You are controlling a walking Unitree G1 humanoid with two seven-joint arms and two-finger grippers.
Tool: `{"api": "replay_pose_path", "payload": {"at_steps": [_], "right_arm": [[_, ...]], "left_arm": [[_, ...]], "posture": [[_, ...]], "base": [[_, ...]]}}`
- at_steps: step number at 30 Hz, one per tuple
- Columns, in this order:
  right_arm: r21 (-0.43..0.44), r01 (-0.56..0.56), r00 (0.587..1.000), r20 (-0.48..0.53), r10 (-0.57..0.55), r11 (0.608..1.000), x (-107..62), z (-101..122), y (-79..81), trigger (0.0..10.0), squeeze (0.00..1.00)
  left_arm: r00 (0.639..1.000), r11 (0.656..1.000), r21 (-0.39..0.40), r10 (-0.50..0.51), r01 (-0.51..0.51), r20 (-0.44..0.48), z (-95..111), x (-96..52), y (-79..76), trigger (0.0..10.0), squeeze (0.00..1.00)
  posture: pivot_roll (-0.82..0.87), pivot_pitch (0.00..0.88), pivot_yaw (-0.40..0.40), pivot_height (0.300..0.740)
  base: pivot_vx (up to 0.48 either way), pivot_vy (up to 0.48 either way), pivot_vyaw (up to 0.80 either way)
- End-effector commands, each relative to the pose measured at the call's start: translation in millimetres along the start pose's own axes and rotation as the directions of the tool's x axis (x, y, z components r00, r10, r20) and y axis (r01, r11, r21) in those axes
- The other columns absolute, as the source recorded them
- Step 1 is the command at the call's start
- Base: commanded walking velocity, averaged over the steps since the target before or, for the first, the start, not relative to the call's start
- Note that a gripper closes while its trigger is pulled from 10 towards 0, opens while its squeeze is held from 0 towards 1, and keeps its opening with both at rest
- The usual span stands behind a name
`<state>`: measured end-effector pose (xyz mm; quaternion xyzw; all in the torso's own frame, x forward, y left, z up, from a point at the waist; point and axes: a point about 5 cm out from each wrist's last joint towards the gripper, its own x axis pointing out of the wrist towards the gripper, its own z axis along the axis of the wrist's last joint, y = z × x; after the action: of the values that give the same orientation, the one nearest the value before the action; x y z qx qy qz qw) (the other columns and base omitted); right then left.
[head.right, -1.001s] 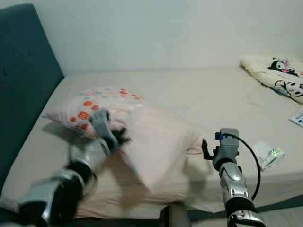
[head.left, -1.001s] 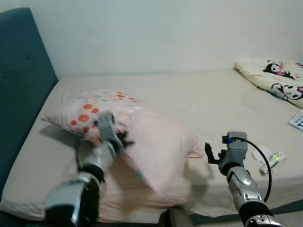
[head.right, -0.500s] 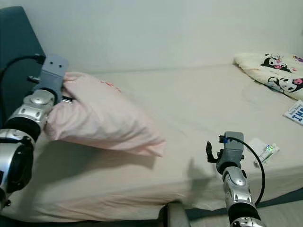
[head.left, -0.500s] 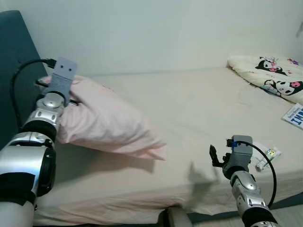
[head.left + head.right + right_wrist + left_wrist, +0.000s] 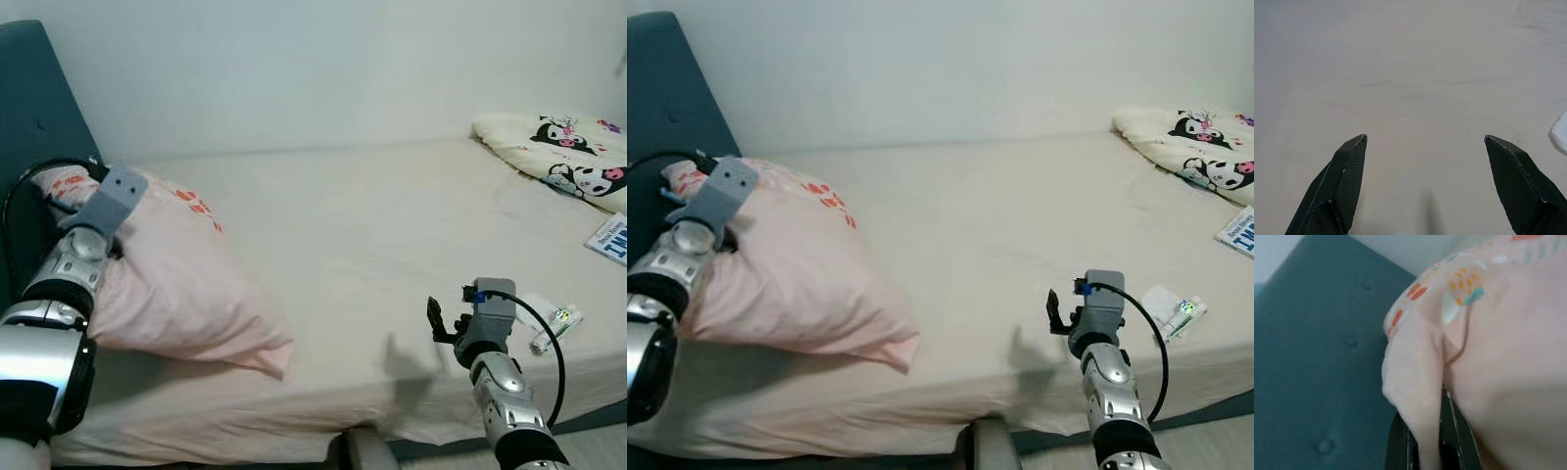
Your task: Clean up the room
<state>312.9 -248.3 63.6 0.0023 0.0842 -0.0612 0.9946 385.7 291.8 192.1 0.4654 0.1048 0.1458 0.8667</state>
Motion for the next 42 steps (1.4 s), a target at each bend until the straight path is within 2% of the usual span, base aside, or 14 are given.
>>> {"api": "replay_pose_path", "payload": {"at_steps": [1,2,7,9,12,16,18,22,25,28,29,41,42], "right_arm": [[-0.001,0.001,1.0,-0.007,-0.001,1.0,-2.4,-2,-1.4,10.0,0.0],[-0.004,0.002,1.0,-0.005,-0.002,1.0,-3.1,-1,-2.6,10.0,0.0],[-0.008,0.014,1.0,0.004,-0.014,1.0,-11.5,-4,-7.8,10.0,0.0],[-0.013,0.018,1.0,0.003,-0.018,1.0,-14.6,-5,-9.5,10.0,0.0],[-0.018,0.036,0.999,-0.005,-0.036,0.999,-31.0,-12,-17.7,10.0,0.0],[-0.03,0.049,0.999,-0.022,-0.05,0.998,-43.7,-17,-24.3,10.0,0.0],[-0.042,0.054,0.998,-0.032,-0.056,0.998,-55.3,-19,-28.5,10.0,0.0],[-0.047,0.06,0.998,-0.034,-0.062,0.997,-67.4,-17,-32.9,10.0,0.0],[-0.045,0.07,0.997,-0.037,-0.071,0.997,-77.7,-15,-35.1,10.0,0.0],[-0.044,0.074,0.996,-0.038,-0.076,0.996,-81.9,-14,-35.5,10.0,0.0],[-0.037,0.083,0.996,-0.038,-0.084,0.996,-87.7,-11,-35.0,10.0,0.0],[-0.042,0.094,0.995,-0.041,-0.095,0.995,-105.6,0,-32.3,10.0,0.0],[-0.042,0.102,0.994,-0.037,-0.104,0.994,-108.5,3,-34.6,10.0,0.0]], "left_arm": [[0.995,0.989,0.142,0.039,-0.052,0.093,10,1.3,9.4,0.0,0.0],[0.993,0.982,0.183,0.033,-0.054,0.117,14,1.4,8.2,0.0,0.0],[0.98,0.957,0.264,0.07,-0.119,0.187,34,4.0,19.3,0.0,0.0],[0.977,0.953,0.277,0.072,-0.126,0.199,37,4.3,21.0,0.0,0.0],[0.973,0.947,0.285,0.085,-0.145,0.213,45,5.6,28.2,0.0,0.0],[0.976,0.946,0.287,0.092,-0.148,0.199,45,6.4,32.7,0.0,0.0],[0.979,0.943,0.298,0.098,-0.148,0.177,39,6.7,36.6,0.0,0.0],[0.983,0.933,0.326,0.106,-0.151,0.151,30,6.6,40.9,0.0,0.0],[0.985,0.933,0.318,0.146,-0.17,0.095,17,6.3,50.9,0.0,0.0],[0.984,0.934,0.31,0.161,-0.178,0.08,13,6.1,54.7,0.0,0.0],[0.983,0.94,0.286,0.179,-0.184,0.044,6,5.6,59.6,0.0,0.0],[0.987,0.937,0.323,0.153,-0.129,-0.048,-22,1.5,53.9,0.0,0.0],[0.987,0.922,0.363,0.16,-0.139,-0.03,-19,1.9,55.7,0.0,0.0]], "posture": [[-0.24,0.0,0.033,0.595],[-0.24,0.0,0.033,0.595],[-0.27,0.0,0.036,0.595],[-0.27,0.0,0.035,0.595],[-0.3,0.0,0.032,0.595],[-0.31,0.0,0.034,0.595],[-0.32,0.0,0.03,0.595],[-0.33,0.024,0.032,0.595],[-0.33,0.068,0.034,0.595],[-0.33,0.079,0.036,0.595],[-0.34,0.092,0.037,0.595],[-0.37,0.128,0.045,0.595],[-0.38,0.137,0.048,0.595]], "base": [[0.0,0.0,0.0],[0.0,0.0,0.0],[0.0,0.0,0.0],[0.0,0.0,0.0],[0.0,0.0,0.0],[0.0,0.0,0.0],[0.0,0.0,0.0],[0.0,0.0,0.0],[0.0,0.0,0.0],[0.0,0.0,0.0],[0.0,0.0,0.0],[0.0,0.0,0.0],[0.0,0.0,0.0]]}}
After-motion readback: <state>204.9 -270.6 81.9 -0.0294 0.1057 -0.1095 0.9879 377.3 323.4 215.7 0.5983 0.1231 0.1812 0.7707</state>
